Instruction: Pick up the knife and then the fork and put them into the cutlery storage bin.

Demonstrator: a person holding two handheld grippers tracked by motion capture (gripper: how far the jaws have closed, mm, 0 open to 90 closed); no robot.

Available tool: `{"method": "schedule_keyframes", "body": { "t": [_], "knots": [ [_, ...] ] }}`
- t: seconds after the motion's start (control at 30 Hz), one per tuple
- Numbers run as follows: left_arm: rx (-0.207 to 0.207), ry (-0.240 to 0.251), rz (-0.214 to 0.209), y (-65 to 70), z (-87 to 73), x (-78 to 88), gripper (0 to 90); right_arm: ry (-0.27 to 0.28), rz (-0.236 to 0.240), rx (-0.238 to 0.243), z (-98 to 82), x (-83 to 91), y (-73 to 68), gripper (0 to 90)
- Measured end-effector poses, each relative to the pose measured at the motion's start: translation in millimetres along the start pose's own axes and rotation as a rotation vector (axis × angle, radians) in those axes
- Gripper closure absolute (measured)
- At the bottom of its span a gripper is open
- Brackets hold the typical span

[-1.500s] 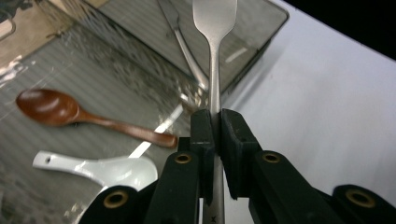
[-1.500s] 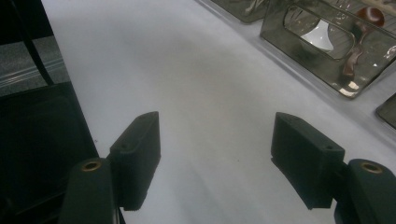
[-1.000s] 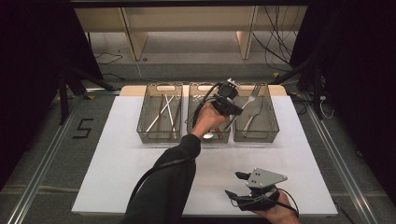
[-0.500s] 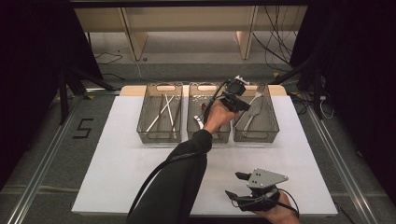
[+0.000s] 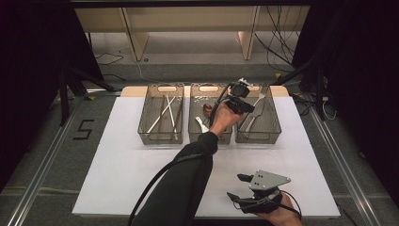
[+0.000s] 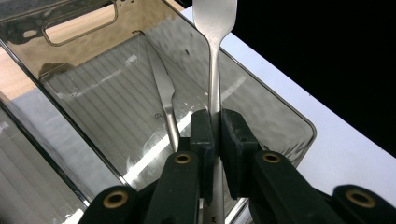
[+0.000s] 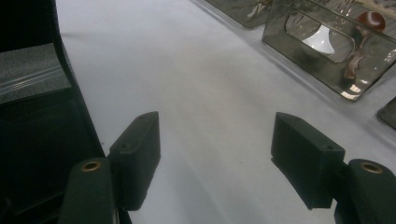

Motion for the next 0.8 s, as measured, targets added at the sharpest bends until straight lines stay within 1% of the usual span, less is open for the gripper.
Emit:
{"method": "schedule_keyframes", "body": {
  "t": [0.1, 0.2, 0.33, 0.4, 0.43, 0.5, 0.53, 0.57, 0.6, 0.67, 0.7, 0.8],
  "knots": [
    [0.009, 0.01, 0.002, -0.4, -0.7, -1.2, 83.1, -0.001, 0.001, -0.001, 0.0, -0.3, -0.8, 33.7],
    [0.007, 0.015, 0.004, -0.2, -0.9, -3.2, 83.1, -0.001, 0.004, 0.0, 0.0, -0.3, -1.2, 33.7],
    [0.019, 0.005, 0.008, -1.7, -4.5, -6.2, 83.0, 0.001, 0.003, 0.001, 0.4, 0.7, -0.5, 33.7],
    [0.026, 0.01, 0.011, -1.9, -6.5, -8.3, 82.9, 0.002, 0.001, 0.0, 0.4, 0.7, 0.0, 33.7],
    [0.022, 0.005, 0.012, -2.0, -7.8, -9.6, 82.9, 0.001, 0.002, 0.0, 0.3, 0.6, -0.1, 33.7],
    [-0.005, -0.033, 0.023, -2.0, -12.8, -12.4, 81.5, 0.0, 0.003, 0.001, 0.4, 0.9, -0.5, 33.7],
    [-0.001, -0.021, 0.022, -1.6, -12.2, -12.0, 77.9, 0.001, 0.003, 0.0, 0.5, 0.9, -0.5, 33.7],
    [0.01, -0.011, 0.012, -0.8, -10.2, -9.9, 72.1, 0.002, 0.003, 0.0, 0.4, 0.6, -0.3, 33.7],
    [0.012, -0.008, 0.001, 0.5, -8.3, -7.4, 69.2, -0.001, 0.003, 0.001, -0.1, 0.4, -0.1, 33.7],
    [-0.01, -0.029, 0.002, 1.9, -6.1, -2.6, 62.2, -0.003, 0.004, -0.001, -0.8, 0.2, -0.4, 33.7],
    [-0.016, -0.027, 0.01, 1.1, -4.3, 0.5, 60.9, -0.004, 0.002, -0.004, -0.9, -0.2, -0.5, 33.8],
    [-0.003, -0.032, 0.014, -2.8, -1.7, 9.9, 56.9, -0.005, 0.001, -0.002, -0.9, -0.4, -1.0, 33.7]
  ]
}}
Point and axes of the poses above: each handheld gripper's, and its own axes: x roughly backward along the jaws, z roughly out of its top, y roughly to its right, the point moved 8 cm from there along -x, roughly forward along the jaws, and after that the axes turned 12 degrees about y, right-handed, at the moved point
